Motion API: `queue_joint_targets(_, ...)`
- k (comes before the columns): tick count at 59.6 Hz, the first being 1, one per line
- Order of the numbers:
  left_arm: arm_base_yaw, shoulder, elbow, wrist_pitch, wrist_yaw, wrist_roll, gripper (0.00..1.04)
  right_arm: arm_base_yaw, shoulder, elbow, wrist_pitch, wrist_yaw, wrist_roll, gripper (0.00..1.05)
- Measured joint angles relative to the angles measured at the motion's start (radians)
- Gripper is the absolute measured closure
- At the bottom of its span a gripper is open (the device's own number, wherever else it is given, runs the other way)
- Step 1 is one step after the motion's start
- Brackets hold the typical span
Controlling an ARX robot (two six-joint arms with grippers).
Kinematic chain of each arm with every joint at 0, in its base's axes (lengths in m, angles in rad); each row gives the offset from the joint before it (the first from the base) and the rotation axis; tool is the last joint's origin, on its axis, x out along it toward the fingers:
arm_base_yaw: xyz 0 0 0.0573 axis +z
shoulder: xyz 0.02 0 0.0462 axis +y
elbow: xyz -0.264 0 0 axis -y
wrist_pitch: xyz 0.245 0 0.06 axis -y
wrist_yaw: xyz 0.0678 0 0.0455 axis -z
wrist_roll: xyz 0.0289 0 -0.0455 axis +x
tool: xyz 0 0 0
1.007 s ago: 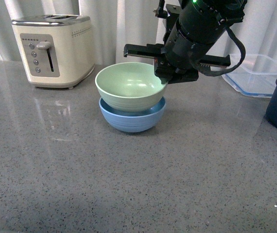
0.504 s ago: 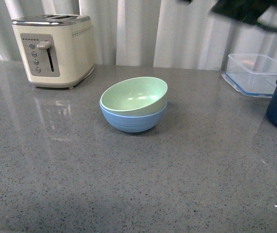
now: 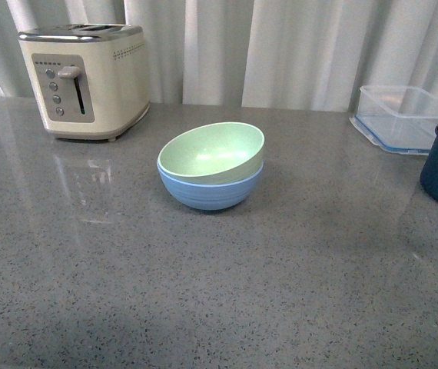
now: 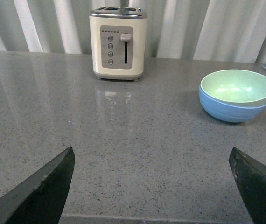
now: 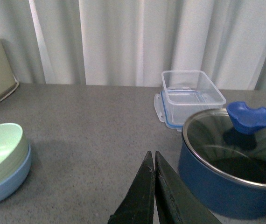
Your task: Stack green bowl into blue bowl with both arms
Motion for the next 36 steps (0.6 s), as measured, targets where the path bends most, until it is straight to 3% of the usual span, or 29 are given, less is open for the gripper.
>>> queue_joint_targets(22, 0.000, 0.000, 0.000, 0.000, 0.000, 0.000, 0.07, -0.089, -0.269, -0.256, -0.028, -0.082, -0.001, 1.04)
queue_joint_targets(27, 0.000, 0.000, 0.000, 0.000, 0.000, 0.000, 0.07, -0.138, -0.320, -0.283, -0.054, -0.150, -0.002, 1.04)
queue_joint_targets(36, 0.000, 0.000, 0.000, 0.000, 0.000, 0.000, 0.07, -0.166, -0.408, -0.321, -0.103, -0.155, -0.002, 1.04)
